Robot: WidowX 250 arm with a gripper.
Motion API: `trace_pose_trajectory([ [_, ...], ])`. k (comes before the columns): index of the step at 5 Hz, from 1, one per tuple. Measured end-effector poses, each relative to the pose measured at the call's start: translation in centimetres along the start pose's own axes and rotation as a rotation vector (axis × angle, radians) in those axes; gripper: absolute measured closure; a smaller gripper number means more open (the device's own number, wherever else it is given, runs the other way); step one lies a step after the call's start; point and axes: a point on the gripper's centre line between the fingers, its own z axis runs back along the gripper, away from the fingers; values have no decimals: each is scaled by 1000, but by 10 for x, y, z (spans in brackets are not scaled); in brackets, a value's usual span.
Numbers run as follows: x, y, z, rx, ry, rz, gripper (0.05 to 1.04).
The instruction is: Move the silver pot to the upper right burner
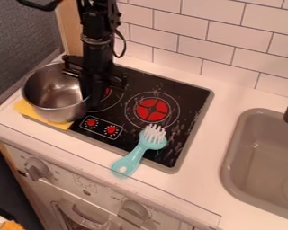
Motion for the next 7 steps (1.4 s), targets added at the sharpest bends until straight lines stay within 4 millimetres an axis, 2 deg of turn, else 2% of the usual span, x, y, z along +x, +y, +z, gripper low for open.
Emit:
trace_pose_trajectory([
  [1,-1,-8,7,35,19,-12,1002],
  [2,17,-39,54,24,-84,-82,1004],
  [3,43,-89,87,-8,-162,-210,1009],
  [4,57,-136,83,11,-131,-355,1010],
  [5,59,-163,67,55,-75,-443,1010],
  [6,57,-163,61,62,-62,-453,1011],
  [7,49,-160,42,71,-17,-455,1011],
])
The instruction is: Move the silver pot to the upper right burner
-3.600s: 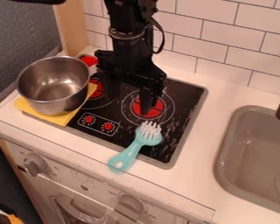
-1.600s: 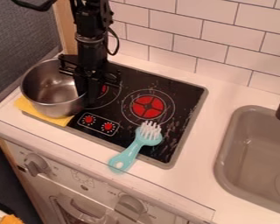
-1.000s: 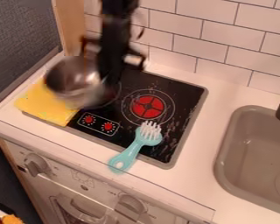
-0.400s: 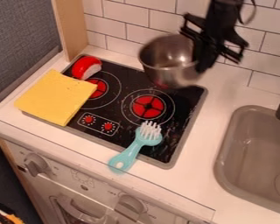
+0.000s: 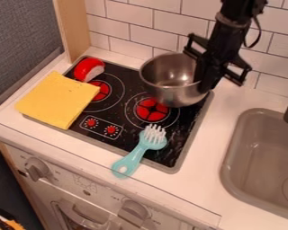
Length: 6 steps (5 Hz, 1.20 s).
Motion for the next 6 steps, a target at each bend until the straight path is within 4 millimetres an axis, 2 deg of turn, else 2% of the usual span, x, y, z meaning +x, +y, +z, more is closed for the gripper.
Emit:
trace_pose_trajectory([
  [1,-4,-2,-8,-15,12,1,979],
  [2,-5,-5,-9,-32,18,-3,800],
  [3,-10,-11,-8,-71,21,18,517],
  [4,-18,-11,17,-132,-31,99,217],
  [5,-35,-8,32,-150,-57,187,77],
  [6,-46,-7,39,-174,-95,238,81],
])
